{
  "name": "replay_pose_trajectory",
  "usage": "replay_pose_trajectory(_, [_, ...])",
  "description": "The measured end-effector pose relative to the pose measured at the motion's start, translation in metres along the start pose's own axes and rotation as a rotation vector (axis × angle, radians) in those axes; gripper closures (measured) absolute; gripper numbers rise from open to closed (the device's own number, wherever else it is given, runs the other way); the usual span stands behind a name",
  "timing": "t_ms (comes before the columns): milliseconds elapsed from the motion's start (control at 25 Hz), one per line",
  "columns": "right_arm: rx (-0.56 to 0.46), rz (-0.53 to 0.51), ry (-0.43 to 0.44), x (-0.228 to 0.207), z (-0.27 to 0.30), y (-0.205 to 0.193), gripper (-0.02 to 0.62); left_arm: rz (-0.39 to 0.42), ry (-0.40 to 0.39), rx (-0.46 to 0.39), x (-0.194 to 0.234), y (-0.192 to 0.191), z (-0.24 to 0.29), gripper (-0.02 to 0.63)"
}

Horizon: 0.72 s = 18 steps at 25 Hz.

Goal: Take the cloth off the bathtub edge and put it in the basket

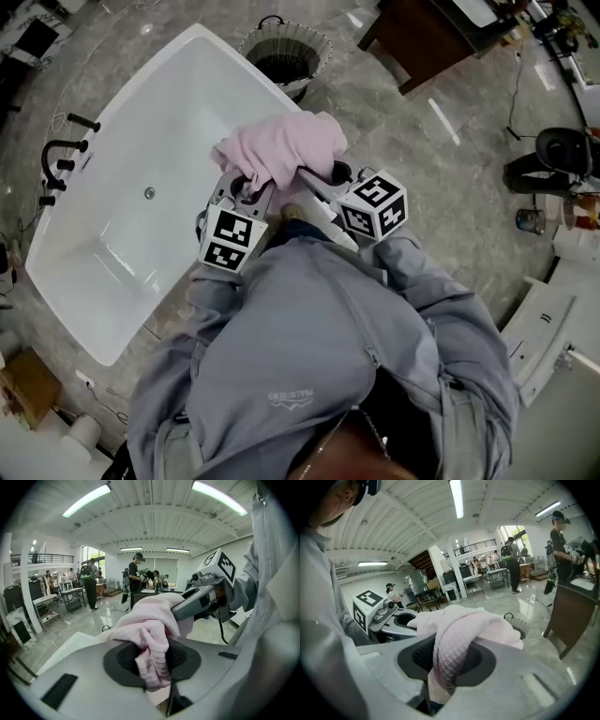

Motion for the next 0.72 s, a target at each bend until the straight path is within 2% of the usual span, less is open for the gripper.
replay_pose_trajectory(360, [-0.141,0.049,-0.227,-0.031,-0.062,0.021,0.502,0.097,-0.167,-0.108,-0.025,0.068,0.034,0.52])
replay_pose_trajectory(560, [-0.198,0.102,-0.365,-0.055,-0.101,0.017,0.502,0.177,-0.278,-0.127,-0.051,0.1,0.068,0.52])
replay_pose_trajectory(720, [-0.215,0.128,-0.433,-0.081,-0.129,0.011,0.502,0.214,-0.342,-0.117,-0.074,0.121,0.099,0.52])
Point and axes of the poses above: the fingertips, and each gripper's own axes: z forward along the fingers, x to its left, y out of its top, the point moved 4 cm from there along -z, backward along the fingers, and after that the axes turned 5 degrees about -z, right-handed, at the moved point
